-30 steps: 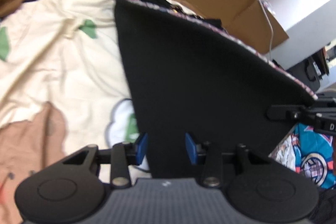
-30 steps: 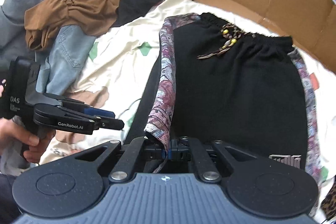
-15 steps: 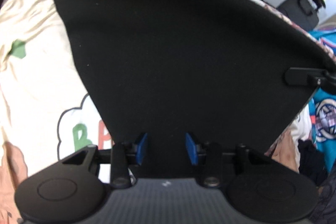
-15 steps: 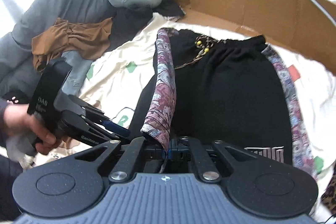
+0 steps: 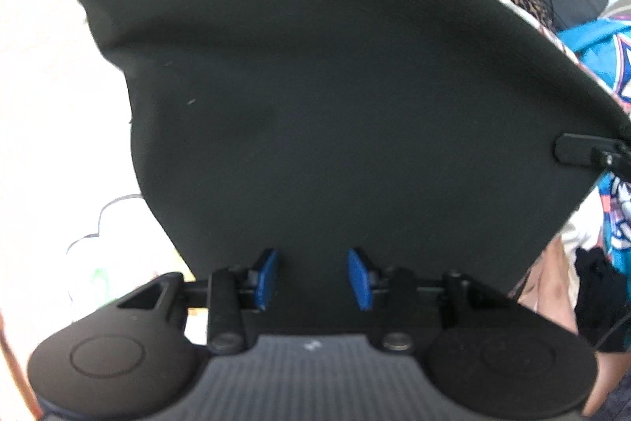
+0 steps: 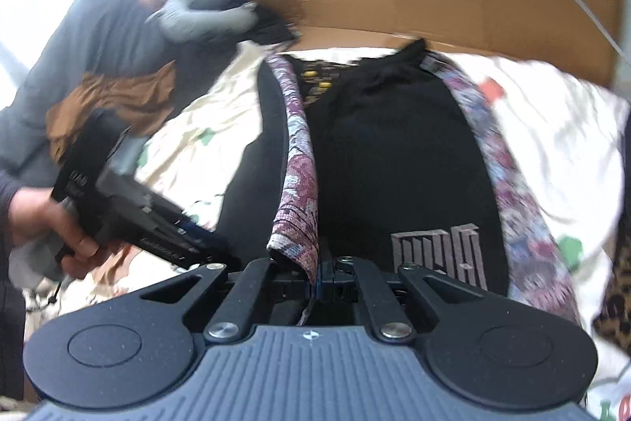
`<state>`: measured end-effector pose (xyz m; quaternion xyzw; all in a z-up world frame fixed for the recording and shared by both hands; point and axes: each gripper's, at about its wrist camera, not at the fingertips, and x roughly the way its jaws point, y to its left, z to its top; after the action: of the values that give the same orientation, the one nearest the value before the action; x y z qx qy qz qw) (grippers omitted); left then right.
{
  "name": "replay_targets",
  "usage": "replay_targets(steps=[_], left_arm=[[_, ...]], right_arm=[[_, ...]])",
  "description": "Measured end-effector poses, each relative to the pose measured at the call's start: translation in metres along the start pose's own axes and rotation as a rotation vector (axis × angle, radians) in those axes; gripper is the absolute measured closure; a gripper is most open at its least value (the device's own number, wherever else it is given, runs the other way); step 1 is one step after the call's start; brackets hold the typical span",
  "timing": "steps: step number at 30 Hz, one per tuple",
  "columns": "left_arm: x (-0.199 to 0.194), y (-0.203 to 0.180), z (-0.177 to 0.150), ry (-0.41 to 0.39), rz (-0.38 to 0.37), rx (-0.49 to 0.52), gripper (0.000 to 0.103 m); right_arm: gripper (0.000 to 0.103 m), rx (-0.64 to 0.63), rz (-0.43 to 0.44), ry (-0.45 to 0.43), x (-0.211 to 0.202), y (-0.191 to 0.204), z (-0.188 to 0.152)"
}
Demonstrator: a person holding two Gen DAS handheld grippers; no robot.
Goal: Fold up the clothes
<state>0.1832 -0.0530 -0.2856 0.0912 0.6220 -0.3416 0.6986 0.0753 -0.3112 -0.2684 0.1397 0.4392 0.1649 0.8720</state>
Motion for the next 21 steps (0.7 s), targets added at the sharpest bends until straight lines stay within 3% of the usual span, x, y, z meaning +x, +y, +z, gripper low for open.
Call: replay_targets(steps=[11, 21], left_arm=[[-0.002, -0.007, -0.008, -0.053, -0.053, -0.043, 0.061], [0.001, -0.004, -0.024, -0.012, -0.066, -0.06, 0.061]], right_arm=[[0.102, 0.153, -0.085, -0.007, -0.018, -0.045, -0.025], [0.102, 0.261, -0.204, -0.018, -0.034, -0.092, -0.04]])
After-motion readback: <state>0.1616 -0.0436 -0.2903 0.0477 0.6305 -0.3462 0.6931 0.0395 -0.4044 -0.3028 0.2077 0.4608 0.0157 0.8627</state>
